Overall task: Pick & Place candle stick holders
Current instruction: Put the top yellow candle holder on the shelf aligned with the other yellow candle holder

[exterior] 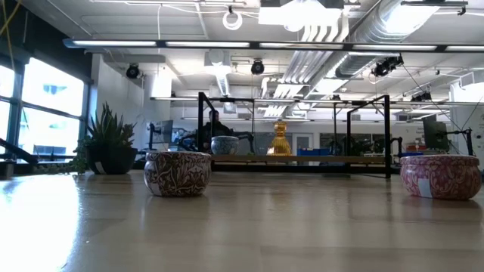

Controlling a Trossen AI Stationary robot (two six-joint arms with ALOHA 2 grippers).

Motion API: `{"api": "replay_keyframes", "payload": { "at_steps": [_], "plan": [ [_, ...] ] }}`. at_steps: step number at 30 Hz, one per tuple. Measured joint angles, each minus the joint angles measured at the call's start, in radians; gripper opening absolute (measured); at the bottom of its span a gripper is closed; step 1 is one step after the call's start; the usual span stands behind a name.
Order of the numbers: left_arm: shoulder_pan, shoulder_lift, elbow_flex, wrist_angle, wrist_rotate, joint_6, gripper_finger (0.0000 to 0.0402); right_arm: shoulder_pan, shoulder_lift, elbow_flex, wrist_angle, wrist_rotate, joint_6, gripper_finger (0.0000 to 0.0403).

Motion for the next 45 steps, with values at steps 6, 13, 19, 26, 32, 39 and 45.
{"api": "replay_keyframes", "payload": {
  "at_steps": [6,13,19,26,32,39,45],
  "plan": [
    [-0.031,-0.07,-0.014,-0.062,0.007,-0.157,0.0397,0.095,-0.15,0.001,-0.26,0.19,0.24,0.0262],
    [-0.028,-0.225,-0.254,0.084,-0.019,-0.199,0.0397,0.242,-0.315,0.001,-0.566,0.409,0.598,0.0262],
    [-0.028,-0.451,-0.657,0.403,-0.008,-0.174,0.0397,0.312,-0.426,-0.113,-0.568,0.478,0.708,0.0262],
    [-0.028,-0.713,-1.166,0.898,0.043,-0.147,0.0397,0.308,-0.579,-0.467,-0.466,0.58,0.91,0.0262],
    [-0.028,-0.806,-1.404,1.148,0.061,-0.114,0.0397,0.233,-0.621,-0.766,-0.117,0.638,0.787,0.0262],
    [-0.028,-0.811,-1.488,1.225,0.061,-0.117,0.0397,0.086,-0.633,-1.023,0.099,0.681,0.82,0.0262],
    [-0.028,-0.811,-1.52,1.24,0.082,-0.125,0.0397,-0.01,-0.688,-1.167,0.298,0.664,0.774,0.0262]
  ]
}}
